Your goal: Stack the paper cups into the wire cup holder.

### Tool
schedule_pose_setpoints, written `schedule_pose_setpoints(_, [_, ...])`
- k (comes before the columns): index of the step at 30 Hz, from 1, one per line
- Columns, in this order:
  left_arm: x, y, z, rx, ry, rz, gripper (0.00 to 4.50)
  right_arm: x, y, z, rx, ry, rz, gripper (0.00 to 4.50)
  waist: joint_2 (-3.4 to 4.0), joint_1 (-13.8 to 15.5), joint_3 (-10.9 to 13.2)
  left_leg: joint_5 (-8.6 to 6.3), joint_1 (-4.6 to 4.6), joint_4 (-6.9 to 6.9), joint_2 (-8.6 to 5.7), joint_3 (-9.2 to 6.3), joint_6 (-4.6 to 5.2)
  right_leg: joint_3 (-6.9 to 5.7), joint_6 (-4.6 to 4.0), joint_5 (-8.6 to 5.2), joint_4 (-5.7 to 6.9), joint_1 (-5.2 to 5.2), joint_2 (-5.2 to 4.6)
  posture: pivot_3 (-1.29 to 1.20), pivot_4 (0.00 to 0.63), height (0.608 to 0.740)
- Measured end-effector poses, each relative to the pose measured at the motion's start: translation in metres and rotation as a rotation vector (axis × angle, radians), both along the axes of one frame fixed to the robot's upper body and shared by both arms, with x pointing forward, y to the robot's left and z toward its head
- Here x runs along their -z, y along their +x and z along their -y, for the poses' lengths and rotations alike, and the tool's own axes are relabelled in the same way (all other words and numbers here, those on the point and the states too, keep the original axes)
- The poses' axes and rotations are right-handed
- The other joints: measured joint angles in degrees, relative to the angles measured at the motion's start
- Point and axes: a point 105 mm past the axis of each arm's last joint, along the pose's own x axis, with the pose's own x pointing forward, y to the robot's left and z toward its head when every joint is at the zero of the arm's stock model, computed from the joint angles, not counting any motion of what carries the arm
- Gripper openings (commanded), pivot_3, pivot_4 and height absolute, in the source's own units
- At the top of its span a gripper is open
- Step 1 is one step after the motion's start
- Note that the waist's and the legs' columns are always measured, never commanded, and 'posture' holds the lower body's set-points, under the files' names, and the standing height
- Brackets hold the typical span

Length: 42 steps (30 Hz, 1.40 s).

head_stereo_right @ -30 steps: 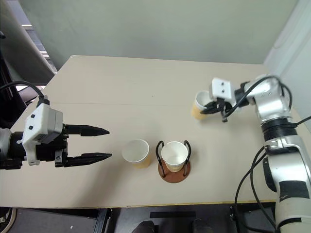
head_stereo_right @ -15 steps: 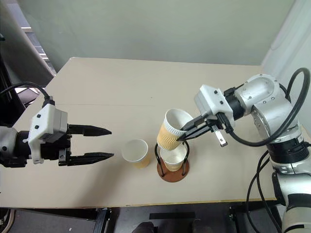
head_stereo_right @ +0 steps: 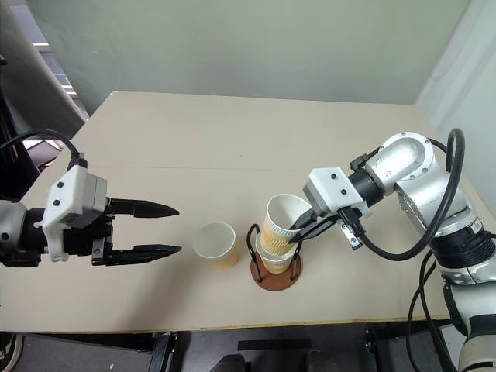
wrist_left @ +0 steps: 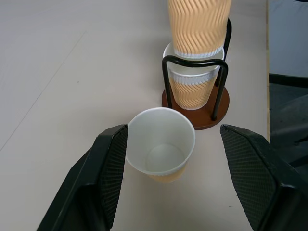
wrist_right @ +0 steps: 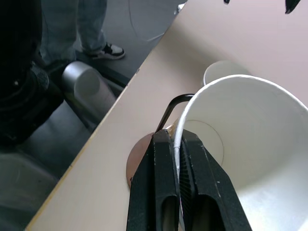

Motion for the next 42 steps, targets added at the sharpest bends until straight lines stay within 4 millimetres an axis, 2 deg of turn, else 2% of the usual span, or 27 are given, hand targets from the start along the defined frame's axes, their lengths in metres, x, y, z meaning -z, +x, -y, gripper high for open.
schedule_pose_setpoints(6, [-0.002,-0.001,0.003,0.013,-0.003,0.008,3.27,0.004,0.002,0.000,-0.005,-0.015,0.015,0.05,0.00,0.0,0.0,0.00,0.00,0.00,0.00,0.00,0.00,0.00,0.00,0.00,0.00,0.00,0.00,0.00,0.150,0.740])
schedule_pose_setpoints(15, [-0.004,-0.002,0.003,0.017,-0.007,0.014,3.27,-0.002,0.003,-0.002,-0.021,-0.013,0.049,0.05,0.00,0.0,0.0,-0.01,-0.01,-0.01,0.03,0.01,0.00,0.00,-0.02,-0.01,0.00,-0.01,0.01,0.00,0.150,0.740])
schedule_pose_setpoints(17, [-0.013,-0.003,0.005,0.031,-0.021,0.043,3.27,-0.001,0.003,-0.002,-0.025,-0.017,0.048,0.05,-0.01,0.0,0.0,-0.01,-0.02,0.00,0.03,0.00,0.00,-0.01,-0.03,-0.01,0.00,-0.01,0.02,0.00,0.150,0.740])
schedule_pose_setpoints(20, [-0.038,-0.010,0.005,0.053,-0.042,0.132,3.27,0.000,0.003,-0.002,-0.027,-0.024,0.045,0.05,-0.01,0.0,0.0,-0.01,-0.02,-0.01,0.03,0.03,-0.01,0.01,-0.02,-0.01,0.01,0.00,0.03,0.00,0.150,0.740])
schedule_pose_setpoints(22, [-0.045,-0.014,0.003,0.055,-0.056,0.141,3.27,0.002,0.003,-0.002,-0.028,-0.029,0.044,0.05,0.02,-0.1,0.0,-0.01,-0.01,-0.03,0.04,0.06,-0.01,0.03,-0.03,-0.02,0.01,-0.01,0.03,0.00,0.150,0.740])
schedule_pose_setpoints(27, [-0.036,-0.016,-0.001,0.042,-0.078,0.081,3.27,0.003,0.004,-0.002,-0.032,-0.031,0.045,0.05,0.00,-0.1,0.0,-0.01,-0.01,-0.01,0.10,0.05,-0.01,0.02,-0.04,-0.02,0.01,0.00,0.08,0.00,0.150,0.740])
schedule_pose_setpoints(42, [-0.038,-0.019,-0.001,0.040,-0.113,0.074,3.27,0.009,0.006,-0.001,-0.041,-0.046,0.040,0.05,0.00,-0.1,0.0,-0.01,-0.01,-0.01,0.11,0.05,0.00,0.02,-0.05,-0.03,0.01,0.00,0.08,0.00,0.150,0.740])
